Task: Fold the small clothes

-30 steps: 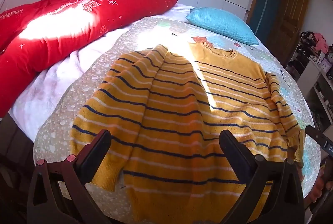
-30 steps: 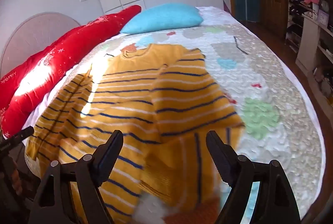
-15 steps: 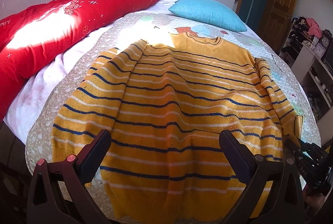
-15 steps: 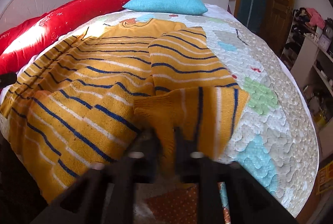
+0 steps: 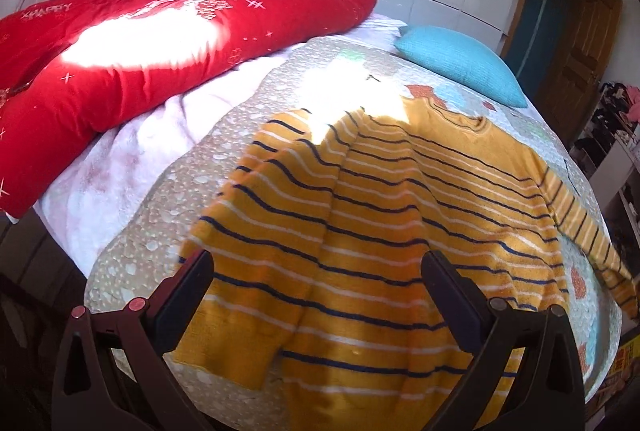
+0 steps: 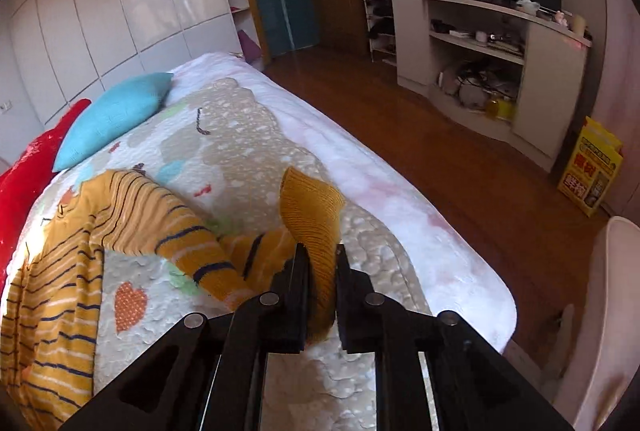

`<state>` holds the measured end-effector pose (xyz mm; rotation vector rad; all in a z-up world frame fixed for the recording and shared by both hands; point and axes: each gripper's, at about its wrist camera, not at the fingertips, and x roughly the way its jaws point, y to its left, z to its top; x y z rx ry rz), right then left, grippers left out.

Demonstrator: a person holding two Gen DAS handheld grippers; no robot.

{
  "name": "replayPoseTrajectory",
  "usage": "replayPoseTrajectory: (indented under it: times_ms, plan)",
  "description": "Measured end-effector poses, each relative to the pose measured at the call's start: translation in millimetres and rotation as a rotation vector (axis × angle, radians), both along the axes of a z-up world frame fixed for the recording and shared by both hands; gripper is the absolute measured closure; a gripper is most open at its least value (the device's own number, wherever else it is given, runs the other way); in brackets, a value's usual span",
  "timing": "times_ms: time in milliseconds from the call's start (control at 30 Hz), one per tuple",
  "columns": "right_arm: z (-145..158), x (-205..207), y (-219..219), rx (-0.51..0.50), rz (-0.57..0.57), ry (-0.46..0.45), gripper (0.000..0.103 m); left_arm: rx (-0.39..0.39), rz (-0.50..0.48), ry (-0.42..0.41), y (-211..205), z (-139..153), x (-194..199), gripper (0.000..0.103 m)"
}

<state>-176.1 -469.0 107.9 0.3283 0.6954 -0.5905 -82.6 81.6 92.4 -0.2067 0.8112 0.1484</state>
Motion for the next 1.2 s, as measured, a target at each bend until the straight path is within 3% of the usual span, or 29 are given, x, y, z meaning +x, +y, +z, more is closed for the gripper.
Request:
replayPoseTrajectory:
  times_ms: [67, 133, 200, 333, 433, 467, 500, 533, 567, 633, 800, 900, 933, 1000, 1033, 1067, 1200]
  plan:
    - [-13, -1, 1, 0.066, 0.034, -0.015, 0.082, 0.000, 0.040, -0.003, 20, 0, 1, 0.000]
    - [-20, 3, 10, 0.087, 0.069, -0.013, 0.055, 0.015, 0.077, 0.003, 41, -3, 6, 0.000]
    - [-18, 3, 22, 0.066, 0.087, -0.015, 0.045, 0.036, 0.097, 0.036, 58, -13, 13, 0.000]
    - [-18, 3, 44, 0.064, 0.134, -0.019, 0.044, -0.007, 0.061, 0.131, 81, -43, 28, 0.000]
    - [-17, 6, 63, 0.050, 0.185, -0.005, 0.044, -0.034, -0.006, 0.151, 78, -60, 34, 0.000]
    - [-17, 8, 69, 0.039, 0.200, 0.004, 0.044, -0.035, -0.028, 0.155, 74, -64, 36, 0.011]
    - [-17, 11, 74, 0.032, 0.211, 0.013, 0.044, -0.040, -0.045, 0.166, 72, -68, 38, 0.029]
    - [-17, 14, 79, 0.027, 0.223, 0.023, 0.044, -0.028, -0.036, 0.193, 73, -71, 41, 0.077]
    - [-17, 16, 83, 0.027, 0.237, 0.029, 0.044, -0.031, -0.016, 0.192, 78, -69, 43, 0.088]
    - [-17, 20, 92, 0.023, 0.260, 0.032, 0.044, -0.179, 0.002, 0.150, 102, -59, 45, 0.097]
    - [-15, 33, 118, 0.010, 0.319, 0.042, 0.044, -0.210, 0.254, 0.068, 182, -27, 54, 0.096]
    - [-13, 47, 140, 0.001, 0.382, 0.061, 0.044, -0.203, 0.349, 0.052, 215, -18, 56, 0.092]
    - [-12, 53, 151, 0.001, 0.414, 0.062, 0.044, -0.197, 0.366, 0.039, 222, -15, 54, 0.091]
    - [-8, 67, 178, 0.004, 0.496, 0.064, 0.044, -0.213, 0.365, 0.010, 228, -10, 44, 0.077]
    - [-6, 76, 195, 0.007, 0.551, 0.063, 0.044, -0.230, 0.365, -0.005, 230, -9, 37, 0.062]
    - [-3, 84, 213, 0.008, 0.610, 0.061, 0.044, -0.242, 0.367, -0.022, 232, -9, 28, 0.053]
    - [8, 119, 305, 0.084, 0.894, 0.044, 0.043, -0.235, 0.352, -0.047, 228, -8, -4, 0.050]
